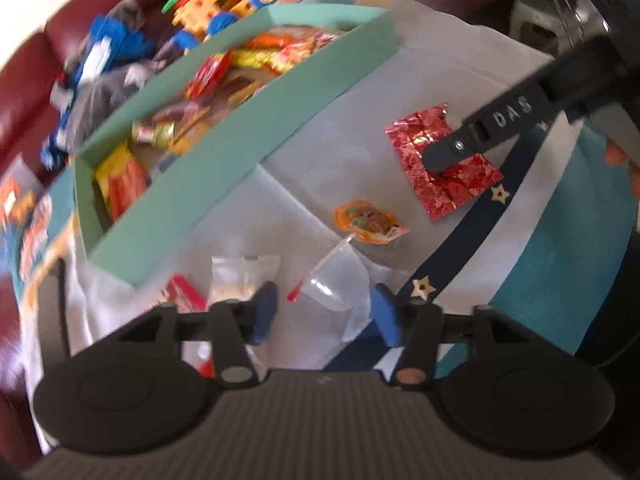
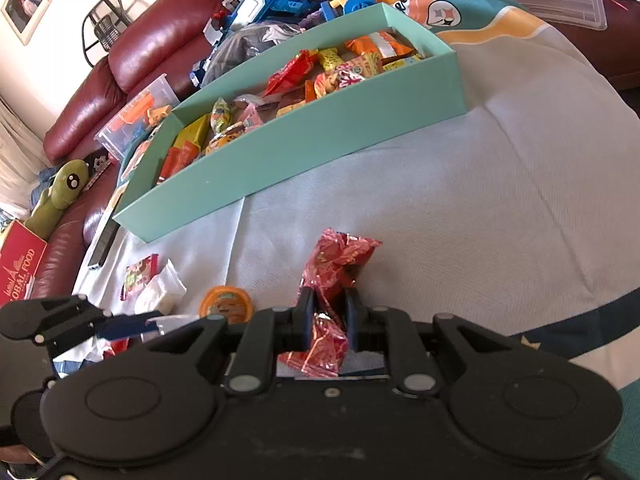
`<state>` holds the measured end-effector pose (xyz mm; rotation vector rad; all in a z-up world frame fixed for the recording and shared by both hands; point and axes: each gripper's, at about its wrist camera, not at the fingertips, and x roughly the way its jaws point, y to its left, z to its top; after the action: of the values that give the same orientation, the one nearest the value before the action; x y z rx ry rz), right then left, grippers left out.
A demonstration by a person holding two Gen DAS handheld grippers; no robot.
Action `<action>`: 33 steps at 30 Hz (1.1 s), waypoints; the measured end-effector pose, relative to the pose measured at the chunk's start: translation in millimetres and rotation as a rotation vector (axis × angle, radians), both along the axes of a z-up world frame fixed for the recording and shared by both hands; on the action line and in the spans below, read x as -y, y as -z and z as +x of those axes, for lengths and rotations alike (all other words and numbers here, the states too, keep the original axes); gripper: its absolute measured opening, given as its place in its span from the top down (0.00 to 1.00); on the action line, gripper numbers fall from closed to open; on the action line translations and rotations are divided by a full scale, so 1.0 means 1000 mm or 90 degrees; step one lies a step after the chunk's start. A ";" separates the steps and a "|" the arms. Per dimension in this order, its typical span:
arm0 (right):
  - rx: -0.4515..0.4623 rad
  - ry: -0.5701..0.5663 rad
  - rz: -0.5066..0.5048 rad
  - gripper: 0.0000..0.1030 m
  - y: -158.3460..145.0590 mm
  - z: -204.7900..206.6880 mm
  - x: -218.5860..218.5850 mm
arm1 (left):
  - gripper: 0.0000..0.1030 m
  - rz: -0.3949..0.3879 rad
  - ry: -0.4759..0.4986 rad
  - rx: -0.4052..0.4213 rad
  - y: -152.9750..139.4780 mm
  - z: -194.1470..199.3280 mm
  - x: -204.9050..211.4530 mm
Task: Organize snacks
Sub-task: 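Carry both held snacks over the teal tray and lower them in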
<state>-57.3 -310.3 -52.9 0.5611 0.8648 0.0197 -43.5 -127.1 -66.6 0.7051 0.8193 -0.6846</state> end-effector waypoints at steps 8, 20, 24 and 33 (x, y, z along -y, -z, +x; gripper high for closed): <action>-0.003 0.003 0.002 0.85 0.000 0.002 -0.001 | 0.72 -0.006 0.048 -0.037 0.003 0.009 0.005; -0.011 -0.010 -0.032 0.85 -0.003 0.007 -0.008 | 0.67 -0.094 -0.066 -0.111 0.003 0.017 -0.017; -0.016 -0.025 -0.047 0.86 -0.007 0.009 -0.013 | 0.73 -0.134 -0.097 -0.104 -0.008 0.019 -0.018; 0.011 -0.001 -0.053 0.86 -0.038 0.007 -0.001 | 0.73 -0.224 -0.153 -0.120 -0.043 0.043 -0.041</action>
<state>-50.5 -309.6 -15.3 0.4812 0.8456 -0.0098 0.0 -86.4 -23.5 0.2214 0.9106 -0.6605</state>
